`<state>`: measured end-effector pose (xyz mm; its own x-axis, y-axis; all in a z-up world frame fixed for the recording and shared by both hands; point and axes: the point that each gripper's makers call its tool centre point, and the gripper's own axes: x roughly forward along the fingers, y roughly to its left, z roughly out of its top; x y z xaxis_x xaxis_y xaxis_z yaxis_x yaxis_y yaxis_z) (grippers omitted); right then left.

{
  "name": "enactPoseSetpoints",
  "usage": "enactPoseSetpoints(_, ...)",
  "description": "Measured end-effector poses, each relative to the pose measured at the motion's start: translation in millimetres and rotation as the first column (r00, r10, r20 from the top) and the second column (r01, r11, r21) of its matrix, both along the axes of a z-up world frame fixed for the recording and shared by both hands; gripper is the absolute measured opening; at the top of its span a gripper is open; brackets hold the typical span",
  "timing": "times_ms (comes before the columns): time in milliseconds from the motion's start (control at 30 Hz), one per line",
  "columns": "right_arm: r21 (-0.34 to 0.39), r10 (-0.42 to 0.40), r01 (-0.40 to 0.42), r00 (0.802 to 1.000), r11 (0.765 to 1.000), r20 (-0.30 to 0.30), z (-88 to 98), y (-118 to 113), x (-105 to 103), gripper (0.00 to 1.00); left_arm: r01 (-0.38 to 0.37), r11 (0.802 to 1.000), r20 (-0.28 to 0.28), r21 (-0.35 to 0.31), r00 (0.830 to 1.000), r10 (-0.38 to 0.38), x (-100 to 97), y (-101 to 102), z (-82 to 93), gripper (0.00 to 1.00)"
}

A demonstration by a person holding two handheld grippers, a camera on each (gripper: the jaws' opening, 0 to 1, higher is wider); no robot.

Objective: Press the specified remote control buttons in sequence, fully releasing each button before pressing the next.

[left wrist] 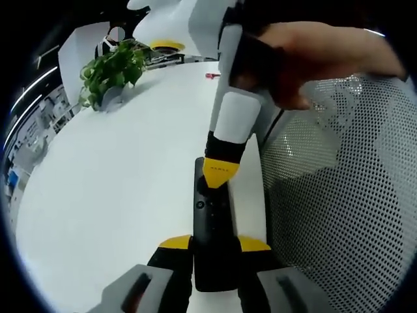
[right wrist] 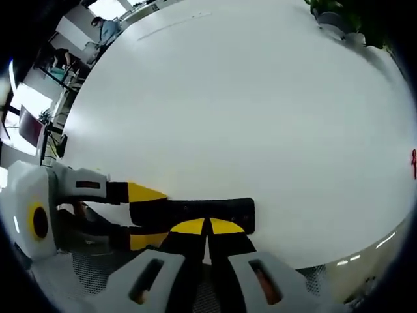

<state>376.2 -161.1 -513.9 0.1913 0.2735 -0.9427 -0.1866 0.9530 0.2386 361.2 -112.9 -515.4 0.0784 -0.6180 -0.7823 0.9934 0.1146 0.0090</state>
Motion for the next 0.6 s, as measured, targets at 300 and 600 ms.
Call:
enactPoseSetpoints(300, 0.036, -0.053, 0.053, 0.999, 0.998, -0.012, 1.2, -1.5, -3.9, 0.00, -0.009, 1.000, -0.006, 0.001, 1.000, 0.009, -0.2, -0.1, 0.1, 0.25)
enactPoseSetpoints(600, 0.035, -0.041, 0.042, 0.999, 0.999, -0.010, 0.8, -1.7, -1.6, 0.00, -0.004, 1.000, 0.002, -0.010, 1.000, 0.004, -0.3, 0.0, 0.6, 0.25)
